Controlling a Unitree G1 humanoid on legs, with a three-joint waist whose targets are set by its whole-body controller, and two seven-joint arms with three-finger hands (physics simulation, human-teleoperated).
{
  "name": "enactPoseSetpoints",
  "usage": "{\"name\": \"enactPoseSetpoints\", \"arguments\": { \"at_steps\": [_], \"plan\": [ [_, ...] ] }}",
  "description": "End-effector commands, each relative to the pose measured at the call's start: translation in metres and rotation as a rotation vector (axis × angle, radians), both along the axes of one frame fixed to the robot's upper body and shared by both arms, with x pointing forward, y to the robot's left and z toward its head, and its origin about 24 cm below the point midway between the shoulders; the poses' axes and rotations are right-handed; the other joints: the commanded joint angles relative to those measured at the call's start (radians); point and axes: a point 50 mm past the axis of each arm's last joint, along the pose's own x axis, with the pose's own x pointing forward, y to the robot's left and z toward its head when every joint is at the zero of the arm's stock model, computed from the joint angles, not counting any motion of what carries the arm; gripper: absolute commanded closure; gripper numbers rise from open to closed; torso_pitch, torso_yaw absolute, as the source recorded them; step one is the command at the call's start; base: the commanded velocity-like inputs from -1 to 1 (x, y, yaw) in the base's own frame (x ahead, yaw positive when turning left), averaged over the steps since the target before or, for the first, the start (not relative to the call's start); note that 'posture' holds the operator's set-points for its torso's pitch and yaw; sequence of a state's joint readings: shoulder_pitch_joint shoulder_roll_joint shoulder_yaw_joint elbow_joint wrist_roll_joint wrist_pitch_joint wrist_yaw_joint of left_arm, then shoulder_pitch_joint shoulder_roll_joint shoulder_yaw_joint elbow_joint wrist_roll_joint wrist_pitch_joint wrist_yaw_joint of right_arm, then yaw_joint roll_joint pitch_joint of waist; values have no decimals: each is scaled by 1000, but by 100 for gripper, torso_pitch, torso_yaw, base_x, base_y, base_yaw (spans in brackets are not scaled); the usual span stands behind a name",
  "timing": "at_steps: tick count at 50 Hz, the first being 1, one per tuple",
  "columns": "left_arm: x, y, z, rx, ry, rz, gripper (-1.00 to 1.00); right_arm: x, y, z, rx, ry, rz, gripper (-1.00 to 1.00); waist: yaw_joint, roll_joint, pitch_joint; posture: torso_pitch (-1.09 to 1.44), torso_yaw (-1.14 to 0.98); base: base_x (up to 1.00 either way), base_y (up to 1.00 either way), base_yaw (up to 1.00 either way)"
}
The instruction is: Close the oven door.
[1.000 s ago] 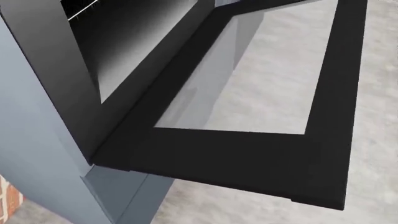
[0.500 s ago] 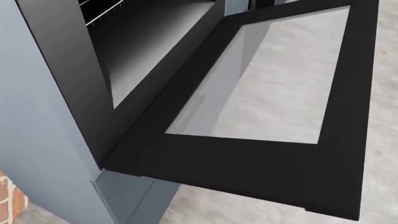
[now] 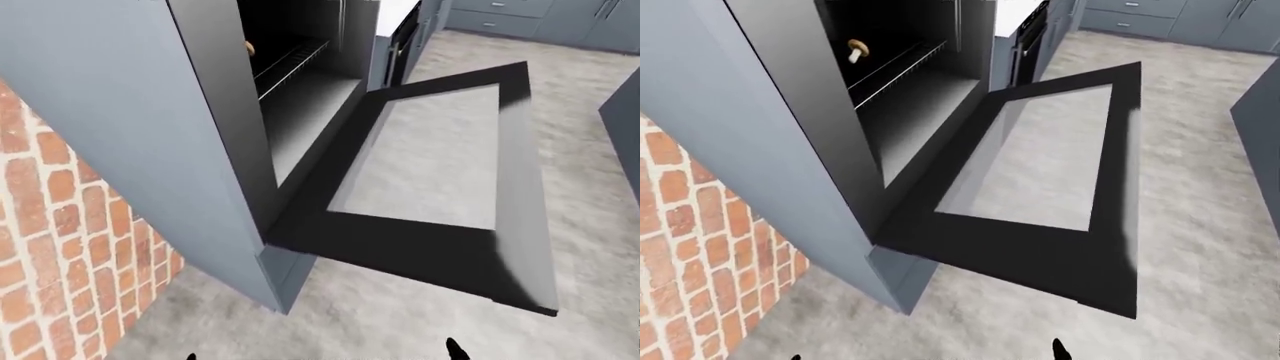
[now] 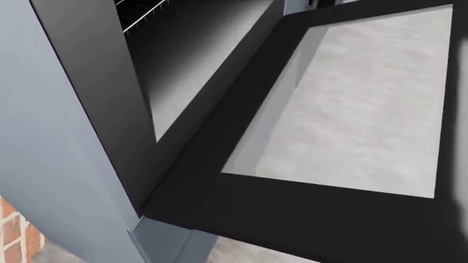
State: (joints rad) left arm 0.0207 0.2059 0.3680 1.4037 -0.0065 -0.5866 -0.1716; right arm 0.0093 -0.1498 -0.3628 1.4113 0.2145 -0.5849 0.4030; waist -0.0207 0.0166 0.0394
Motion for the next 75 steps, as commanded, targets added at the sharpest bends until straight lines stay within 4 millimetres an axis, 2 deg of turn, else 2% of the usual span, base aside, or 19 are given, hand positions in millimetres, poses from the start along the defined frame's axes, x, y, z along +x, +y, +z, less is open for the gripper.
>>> {"name": "enactPoseSetpoints", "arguments": {
  "at_steps": [1, 7, 11, 36, 43, 51, 57, 68, 75],
  "plan": [
    [4, 4, 3, 15, -26, -3, -100, 7, -9, 6, -37, -46, -12, -100, 1, 0, -13, 0, 0, 0, 0, 0],
    [4, 3, 3, -3, -31, -4, -100, 7, -10, 6, -38, -47, -15, -100, 0, -7, -18, 0, 0, 0, 0, 0],
    [5, 3, 3, 0, -35, -2, -100, 7, -9, 6, -35, -50, -13, -100, 3, -11, -6, 3, 0, 0, 0, 0],
    [4, 3, 3, -5, -40, -3, -100, 5, -11, 5, -38, -34, -38, -100, 9, -27, 130, 26, 0, 0, 0, 0],
    [4, 4, 4, -5, -42, -3, -100, 8, -16, 4, -54, -8, -86, -100, 9, -30, 167, 33, 0, 0, 0, 0],
    [5, 5, 4, 3, -47, 0, -100, 16, -28, 11, -91, -58, -153, -100, 7, -33, 204, 37, 0, 0, 0, 0],
    [5, 4, 4, 3, -47, -1, -100, 24, -36, 20, -128, -141, -200, -100, 6, -35, 216, 37, 0, 0, 0, 0],
    [6, 3, 4, 11, -48, -10, -100, 51, -52, 36, -19, -324, -307, -100, 3, -41, 219, 37, 0, 0, 0, 0],
    [6, 3, 4, 14, -45, -13, -100, 66, -57, 42, -20, -327, -305, -100, 4, -41, 219, 37, 0, 0, 0, 0]
  ]
}}
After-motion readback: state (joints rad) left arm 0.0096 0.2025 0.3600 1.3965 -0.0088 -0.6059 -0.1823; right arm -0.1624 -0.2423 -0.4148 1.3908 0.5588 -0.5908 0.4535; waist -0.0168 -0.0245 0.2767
